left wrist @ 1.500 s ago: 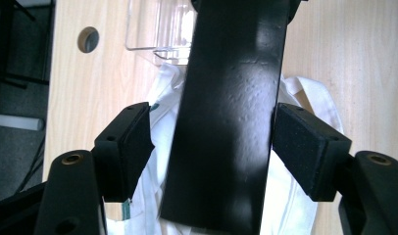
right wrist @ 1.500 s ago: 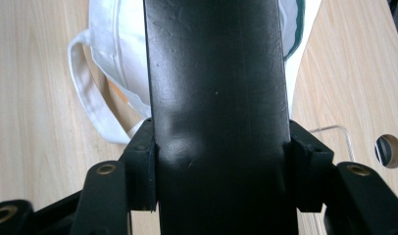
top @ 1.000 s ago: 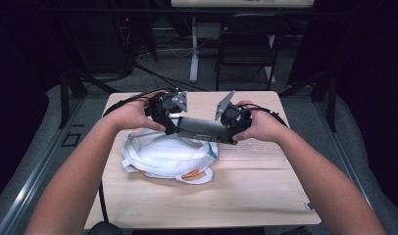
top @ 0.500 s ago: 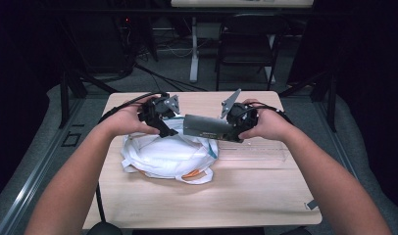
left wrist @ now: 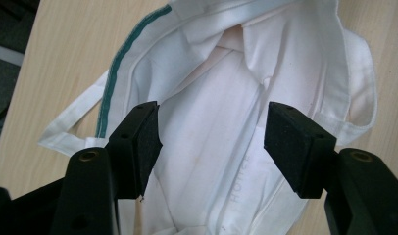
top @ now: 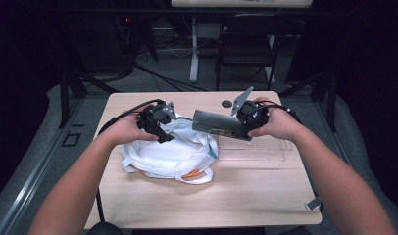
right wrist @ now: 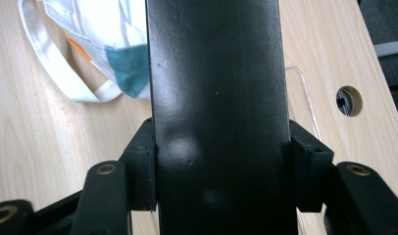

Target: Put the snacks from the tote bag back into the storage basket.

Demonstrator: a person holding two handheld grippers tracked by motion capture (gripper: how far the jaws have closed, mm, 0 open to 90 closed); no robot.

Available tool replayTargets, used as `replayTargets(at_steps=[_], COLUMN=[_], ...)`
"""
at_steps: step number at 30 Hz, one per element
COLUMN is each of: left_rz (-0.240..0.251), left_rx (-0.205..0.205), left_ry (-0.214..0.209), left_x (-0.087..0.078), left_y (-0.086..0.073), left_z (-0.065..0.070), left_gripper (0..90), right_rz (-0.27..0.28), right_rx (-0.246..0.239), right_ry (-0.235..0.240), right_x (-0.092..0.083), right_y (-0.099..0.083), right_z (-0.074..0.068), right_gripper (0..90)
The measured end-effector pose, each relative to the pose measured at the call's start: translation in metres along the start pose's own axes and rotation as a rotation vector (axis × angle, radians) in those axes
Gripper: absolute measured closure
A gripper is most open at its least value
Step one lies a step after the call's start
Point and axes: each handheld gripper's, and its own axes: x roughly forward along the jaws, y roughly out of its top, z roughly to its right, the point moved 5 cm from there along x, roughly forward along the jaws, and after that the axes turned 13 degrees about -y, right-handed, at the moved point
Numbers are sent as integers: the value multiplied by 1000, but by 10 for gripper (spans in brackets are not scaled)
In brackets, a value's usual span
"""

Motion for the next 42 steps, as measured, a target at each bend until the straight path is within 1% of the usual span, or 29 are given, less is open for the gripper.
replayTargets(at_steps=[1, 2, 3, 4, 5, 6, 7, 8, 9, 11, 13, 14, 15, 16, 17, 18, 20, 23, 24, 25, 28, 30, 34, 35, 36, 39, 40, 41, 42], left_rz=[4, -6, -4, -6, -1, -5, -2, -9, -14, -4, -2, -6, 1, 0, -3, 3, 21, 16, 11, 2, 29, 35, 59, 64, 70, 82, 87, 94, 97], left_rx=[-12, -15, -25, -30, -45, -46, -52, -55, -58, -74, -82, -78, -91, -93, -104, -104, -117, -116, -119, -123, -138, -143, -160, -165, -171, -190, -197, -200, -205], left_ry=[0, -4, -4, -5, -9, -10, -15, -19, -18, -26, -19, -15, -16, -11, -10, -5, -10, -9, -7, -5, 1, 8, 20, 20, 20, 18, 20, 27, 25], left_x=[2, 4, 7, 9, 11, 13, 15, 16, 17, 20, 23, 23, 25, 26, 26, 27, 28, 30, 31, 30, 28, 27, 28, 28, 29, 31, 31, 32, 32], left_y=[-1, -3, -5, -7, -9, -11, -13, -14, -16, -18, -20, -21, -22, -23, -24, -24, -25, -29, -30, -32, -36, -39, -44, -47, -48, -52, -53, -54, -55], left_z=[-1, -2, -3, -4, -4, -5, -6, -7, -7, -9, -10, -11, -11, -11, -11, -11, -9, -8, -8, -8, -6, -5, -5, -5, -5, -5, -5, -4, -4], left_gripper=[380, 380, 380, 380, 380, 380, 380, 382, 382, 386, 390, 396, 400, 404, 408, 411, 421, 426, 427, 428, 435, 441, 466, 472, 475, 482, 484, 485, 489], right_rz=[-1, -1, -2, 3, 2, -2, -4, -3, -10, -16, -14, -18, -21, -21, -23, -33, -29, -35, -34, -40, -45, -50, -53, -48, -56, -60, -65, -69, -67], right_rx=[-2, 0, 0, 8, 8, 4, 5, 15, 13, 22, 33, 34, 36, 42, 44, 41, 49, 44, 50, 46, 50, 47, 53, 59, 55, 62, 58, 60, 65], right_ry=[-4, -8, -11, -9, -8, -10, -9, -9, -12, -16, -15, -17, -17, -20, -22, -27, -28, -39, -40, -44, -55, -58, -71, -66, -73, -72, -76, -78, -76], right_x=[0, -1, -1, -1, -2, -3, -3, -3, -3, -2, -1, -1, -1, -1, 0, -1, 0, -1, 0, -1, -1, -1, -2, -1, -2, -1, -1, 0, 0], right_y=[-1, -3, -5, -7, -9, -11, -13, -15, -17, -23, -26, -29, -31, -33, -34, -36, -38, -41, -42, -43, -46, -48, -53, -54, -55, -59, -60, -62, -63], right_z=[1, 2, 3, 4, 4, 5, 6, 6, 8, 11, 12, 13, 14, 15, 16, 17, 18, 21, 21, 22, 25, 27, 31, 31, 32, 33, 34, 35, 35], right_gripper=[415, 415, 415, 415, 416, 415, 416, 416, 416, 416, 416, 416, 416, 416, 416, 416, 416, 416, 416, 416, 416, 416, 417, 416, 417, 416, 416, 416, 417])
